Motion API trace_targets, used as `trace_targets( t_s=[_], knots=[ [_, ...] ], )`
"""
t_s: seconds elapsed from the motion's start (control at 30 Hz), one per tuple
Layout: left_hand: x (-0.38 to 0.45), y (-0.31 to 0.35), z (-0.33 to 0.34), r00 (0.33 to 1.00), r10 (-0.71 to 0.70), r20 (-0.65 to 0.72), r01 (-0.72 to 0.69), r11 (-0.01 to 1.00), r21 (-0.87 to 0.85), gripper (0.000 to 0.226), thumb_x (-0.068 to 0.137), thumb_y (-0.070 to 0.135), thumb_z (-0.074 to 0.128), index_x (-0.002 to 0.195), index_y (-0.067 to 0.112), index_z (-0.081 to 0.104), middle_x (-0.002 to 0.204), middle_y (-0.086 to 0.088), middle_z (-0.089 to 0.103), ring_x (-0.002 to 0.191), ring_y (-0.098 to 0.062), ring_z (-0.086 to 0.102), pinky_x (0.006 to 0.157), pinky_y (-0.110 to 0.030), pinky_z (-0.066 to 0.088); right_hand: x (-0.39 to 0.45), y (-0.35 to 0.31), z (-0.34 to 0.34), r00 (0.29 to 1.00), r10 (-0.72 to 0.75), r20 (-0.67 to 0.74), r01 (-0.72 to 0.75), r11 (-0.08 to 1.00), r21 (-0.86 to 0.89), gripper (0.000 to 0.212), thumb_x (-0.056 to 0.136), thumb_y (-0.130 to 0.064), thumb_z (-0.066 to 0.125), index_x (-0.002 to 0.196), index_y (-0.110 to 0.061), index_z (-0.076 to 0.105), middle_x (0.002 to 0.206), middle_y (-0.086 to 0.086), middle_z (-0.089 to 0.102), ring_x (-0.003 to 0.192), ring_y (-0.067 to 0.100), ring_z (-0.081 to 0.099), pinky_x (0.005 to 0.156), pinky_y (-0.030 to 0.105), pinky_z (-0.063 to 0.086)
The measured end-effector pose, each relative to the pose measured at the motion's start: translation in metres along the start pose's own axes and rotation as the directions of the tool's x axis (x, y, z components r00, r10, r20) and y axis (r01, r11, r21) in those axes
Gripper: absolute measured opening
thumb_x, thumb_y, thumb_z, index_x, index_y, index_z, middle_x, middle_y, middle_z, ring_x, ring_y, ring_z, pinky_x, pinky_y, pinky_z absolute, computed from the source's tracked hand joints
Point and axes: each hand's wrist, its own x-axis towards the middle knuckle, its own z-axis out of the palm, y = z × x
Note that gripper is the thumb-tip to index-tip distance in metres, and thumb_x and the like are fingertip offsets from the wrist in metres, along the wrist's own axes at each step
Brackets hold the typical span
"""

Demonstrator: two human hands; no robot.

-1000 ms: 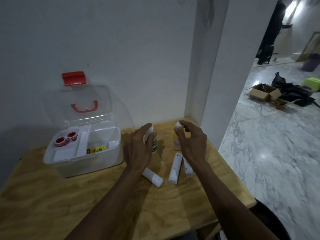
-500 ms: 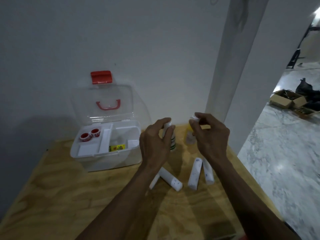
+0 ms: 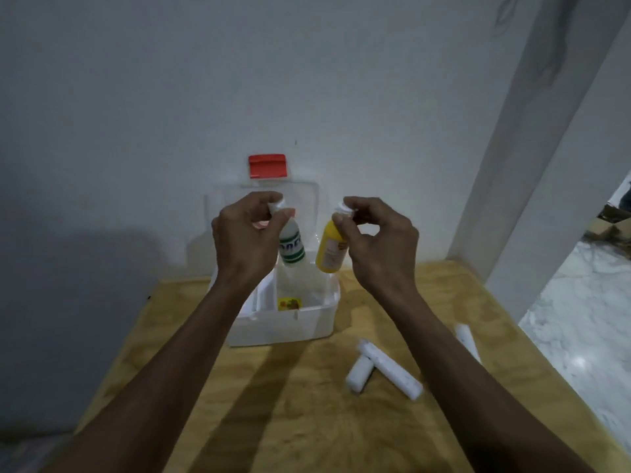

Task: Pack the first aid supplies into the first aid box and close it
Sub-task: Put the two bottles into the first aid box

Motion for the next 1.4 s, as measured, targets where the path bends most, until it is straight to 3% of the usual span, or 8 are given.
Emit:
trace_targets(
  t_s=[0.23, 0.7, 0.8, 0.97, 1.03, 1.2, 1.3, 1.4],
  knots=[
    [0.008, -0.037, 0.018, 0.994, -0.022, 0.11, 0.021, 1.0, 0.005, 0.022, 0.08, 0.022, 0.078, 0.101, 0.019, 0.075, 0.085, 0.01, 0.071, 0.077, 0.008, 0.066, 0.074, -0.013, 0.055, -0.015, 0.024, 0.027, 0.997, 0.016, 0.074, -0.011, 0.997, -0.072, 0.019, 0.086, -0.026, 0.073, 0.104, -0.019, 0.073, 0.09, -0.003, 0.072, 0.08, 0.004, 0.066, 0.068, 0.027, 0.058],
    [0.002, -0.064, 0.043, 0.94, -0.104, 0.325, 0.078, 0.993, 0.092, 0.028, 0.08, 0.018, 0.077, 0.107, 0.014, 0.073, 0.107, -0.003, 0.074, 0.09, -0.011, 0.069, 0.076, -0.018, 0.054, -0.035, 0.06, 0.039, 0.973, 0.047, 0.225, -0.017, 0.991, -0.133, 0.021, 0.086, -0.026, 0.074, 0.106, -0.021, 0.072, 0.092, -0.003, 0.073, 0.086, 0.01, 0.066, 0.077, 0.037, 0.056],
    [0.003, -0.065, 0.042, 0.93, -0.082, 0.358, 0.054, 0.995, 0.089, 0.028, 0.079, 0.018, 0.079, 0.106, 0.014, 0.074, 0.104, -0.003, 0.074, 0.09, -0.01, 0.069, 0.075, -0.016, 0.054, -0.038, 0.063, 0.039, 0.968, 0.034, 0.25, 0.007, 0.987, -0.16, 0.019, 0.084, -0.024, 0.076, 0.103, -0.021, 0.073, 0.092, -0.004, 0.072, 0.089, 0.013, 0.064, 0.074, 0.034, 0.053],
    [0.002, -0.064, 0.042, 0.932, -0.051, 0.359, 0.018, 0.995, 0.095, 0.026, 0.078, 0.017, 0.08, 0.103, 0.013, 0.074, 0.101, -0.004, 0.075, 0.087, -0.012, 0.07, 0.08, -0.025, 0.058, -0.038, 0.066, 0.037, 0.96, 0.03, 0.277, 0.023, 0.982, -0.186, 0.018, 0.082, -0.024, 0.077, 0.1, -0.024, 0.074, 0.094, -0.008, 0.07, 0.094, 0.01, 0.058, 0.074, 0.007, 0.037],
    [0.001, -0.064, 0.042, 0.935, -0.047, 0.352, 0.015, 0.995, 0.094, 0.025, 0.079, 0.017, 0.079, 0.103, 0.014, 0.074, 0.1, -0.003, 0.075, 0.087, -0.011, 0.07, 0.08, -0.024, 0.057, -0.038, 0.066, 0.036, 0.96, 0.03, 0.279, 0.022, 0.983, -0.183, 0.018, 0.082, -0.025, 0.077, 0.1, -0.024, 0.074, 0.095, -0.007, 0.07, 0.095, 0.009, 0.058, 0.075, 0.005, 0.036],
    [0.0, -0.066, 0.043, 0.938, -0.026, 0.345, 0.003, 0.998, 0.067, 0.021, 0.08, 0.015, 0.077, 0.101, 0.015, 0.075, 0.097, 0.0, 0.074, 0.083, -0.003, 0.068, 0.075, -0.01, 0.052, -0.038, 0.066, 0.034, 0.962, 0.035, 0.273, 0.016, 0.983, -0.184, 0.019, 0.081, -0.025, 0.078, 0.099, -0.025, 0.074, 0.091, -0.015, 0.064, 0.094, 0.011, 0.06, 0.076, 0.01, 0.039],
    [0.001, -0.067, 0.044, 0.941, -0.015, 0.337, -0.002, 0.999, 0.052, 0.021, 0.081, 0.014, 0.076, 0.102, 0.012, 0.075, 0.097, 0.003, 0.073, 0.084, -0.004, 0.067, 0.076, -0.01, 0.052, -0.038, 0.065, 0.033, 0.962, 0.03, 0.272, 0.02, 0.983, -0.181, 0.019, 0.08, -0.024, 0.078, 0.099, -0.024, 0.074, 0.09, -0.017, 0.06, 0.094, 0.014, 0.062, 0.077, 0.027, 0.047],
    [0.0, -0.07, 0.046, 0.917, -0.021, 0.398, -0.001, 0.999, 0.054, 0.022, 0.081, 0.015, 0.077, 0.102, 0.012, 0.073, 0.094, 0.006, 0.07, 0.084, -0.002, 0.066, 0.077, -0.012, 0.053, -0.039, 0.068, 0.033, 0.957, 0.047, 0.287, 0.005, 0.984, -0.178, 0.018, 0.08, -0.025, 0.078, 0.098, -0.025, 0.074, 0.09, -0.012, 0.064, 0.094, 0.012, 0.062, 0.077, 0.027, 0.047]
  ],
)
